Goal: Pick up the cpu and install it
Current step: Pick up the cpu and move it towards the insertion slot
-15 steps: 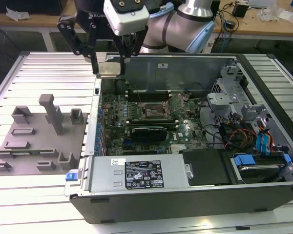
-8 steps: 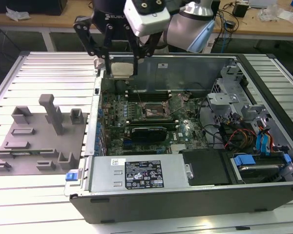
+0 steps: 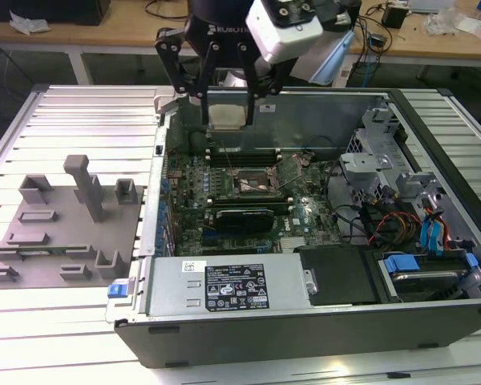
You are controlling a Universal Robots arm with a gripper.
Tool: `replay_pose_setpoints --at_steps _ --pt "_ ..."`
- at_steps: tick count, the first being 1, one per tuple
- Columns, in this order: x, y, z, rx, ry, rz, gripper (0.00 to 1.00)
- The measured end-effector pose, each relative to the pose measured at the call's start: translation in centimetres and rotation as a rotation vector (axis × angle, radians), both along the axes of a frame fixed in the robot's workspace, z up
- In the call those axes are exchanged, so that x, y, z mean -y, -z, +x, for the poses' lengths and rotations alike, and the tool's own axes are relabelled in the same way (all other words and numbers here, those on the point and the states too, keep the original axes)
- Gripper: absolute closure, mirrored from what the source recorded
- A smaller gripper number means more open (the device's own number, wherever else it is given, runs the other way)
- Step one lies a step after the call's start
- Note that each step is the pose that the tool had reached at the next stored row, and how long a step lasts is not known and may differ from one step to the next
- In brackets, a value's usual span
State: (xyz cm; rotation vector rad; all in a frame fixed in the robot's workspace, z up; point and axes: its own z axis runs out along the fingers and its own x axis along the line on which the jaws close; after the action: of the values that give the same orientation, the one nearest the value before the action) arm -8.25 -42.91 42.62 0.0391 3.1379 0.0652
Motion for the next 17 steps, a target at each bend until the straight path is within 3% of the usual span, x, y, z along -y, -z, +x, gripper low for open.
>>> replay_pose_setpoints --at_steps 2,6,17 --pt "0.03 0.0 0.61 -0.0001 0.0 -0.0001 0.46" --pt "0.02 0.02 0.62 0.0 0.0 0.0002 0.46" --pt "0.02 2.18 0.87 -0.0014 0.0 0.0 0.46"
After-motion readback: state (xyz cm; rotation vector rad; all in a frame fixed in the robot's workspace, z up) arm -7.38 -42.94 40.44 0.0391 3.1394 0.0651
